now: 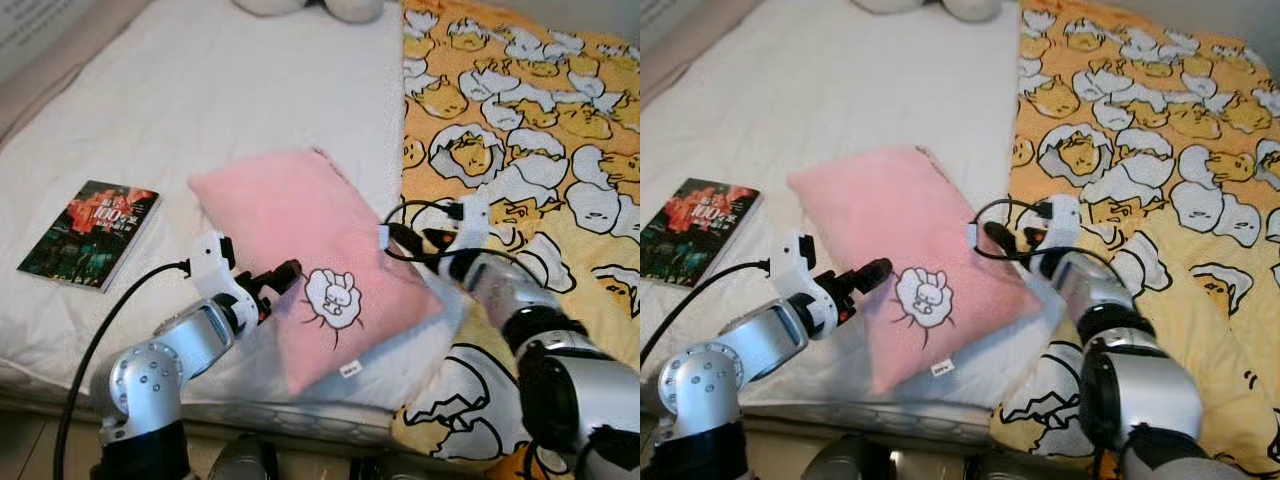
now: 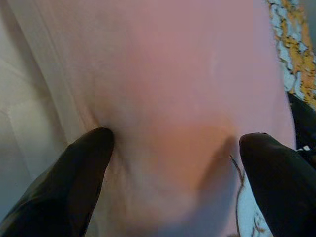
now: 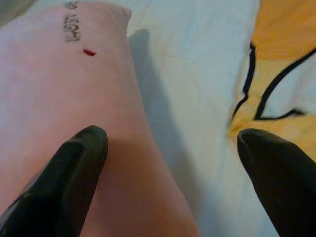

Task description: Clean up the room

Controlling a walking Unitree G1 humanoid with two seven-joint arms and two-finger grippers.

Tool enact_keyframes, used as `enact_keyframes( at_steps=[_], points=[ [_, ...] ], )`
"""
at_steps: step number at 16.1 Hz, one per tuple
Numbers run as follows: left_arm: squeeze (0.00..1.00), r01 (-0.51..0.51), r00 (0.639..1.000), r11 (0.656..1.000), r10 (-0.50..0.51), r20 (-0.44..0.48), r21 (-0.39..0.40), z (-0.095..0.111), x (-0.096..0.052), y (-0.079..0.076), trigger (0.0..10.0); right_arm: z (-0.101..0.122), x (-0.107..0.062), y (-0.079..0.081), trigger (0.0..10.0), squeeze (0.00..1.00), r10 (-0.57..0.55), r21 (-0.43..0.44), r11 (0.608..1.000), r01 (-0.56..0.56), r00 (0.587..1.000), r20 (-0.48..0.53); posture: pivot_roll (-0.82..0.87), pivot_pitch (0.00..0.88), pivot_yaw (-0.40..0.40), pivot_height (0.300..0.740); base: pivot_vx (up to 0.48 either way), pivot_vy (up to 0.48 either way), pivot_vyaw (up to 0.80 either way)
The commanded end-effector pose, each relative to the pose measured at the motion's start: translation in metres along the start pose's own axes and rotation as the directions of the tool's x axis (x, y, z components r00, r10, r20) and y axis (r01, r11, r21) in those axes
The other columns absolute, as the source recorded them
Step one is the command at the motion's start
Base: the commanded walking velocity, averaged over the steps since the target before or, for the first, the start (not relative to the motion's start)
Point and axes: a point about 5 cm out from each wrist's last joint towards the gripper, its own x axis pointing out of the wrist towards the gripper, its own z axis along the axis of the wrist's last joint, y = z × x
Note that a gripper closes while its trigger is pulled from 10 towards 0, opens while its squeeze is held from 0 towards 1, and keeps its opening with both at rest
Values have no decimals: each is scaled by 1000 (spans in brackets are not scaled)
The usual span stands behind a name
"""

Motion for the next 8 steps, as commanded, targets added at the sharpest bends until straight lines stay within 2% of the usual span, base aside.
enact_keyframes(
  at_steps=[1,4,7,8],
  points=[
    [0,-33,999,999,32,-19,-20,-6,6,1,10000,-9,2,3,10000,0,-10,85,996,10,1000,2,119,184,-56,740,0,0,0],
    [0,-51,998,999,51,-33,-1,-11,14,3,10000,-29,15,28,10000,0,48,178,983,-43,999,-23,127,193,-63,740,0,0,0],
    [0,-34,999,998,35,-19,47,-10,14,-2,10000,-34,20,39,10000,0,84,206,976,-77,996,-24,136,189,-72,740,0,0,0],
    [0,-4,1000,997,6,-19,75,-16,14,-7,10000,-33,21,41,10000,0,100,204,974,-95,995,-13,135,185,-75,740,0,0,0]
  ],
)
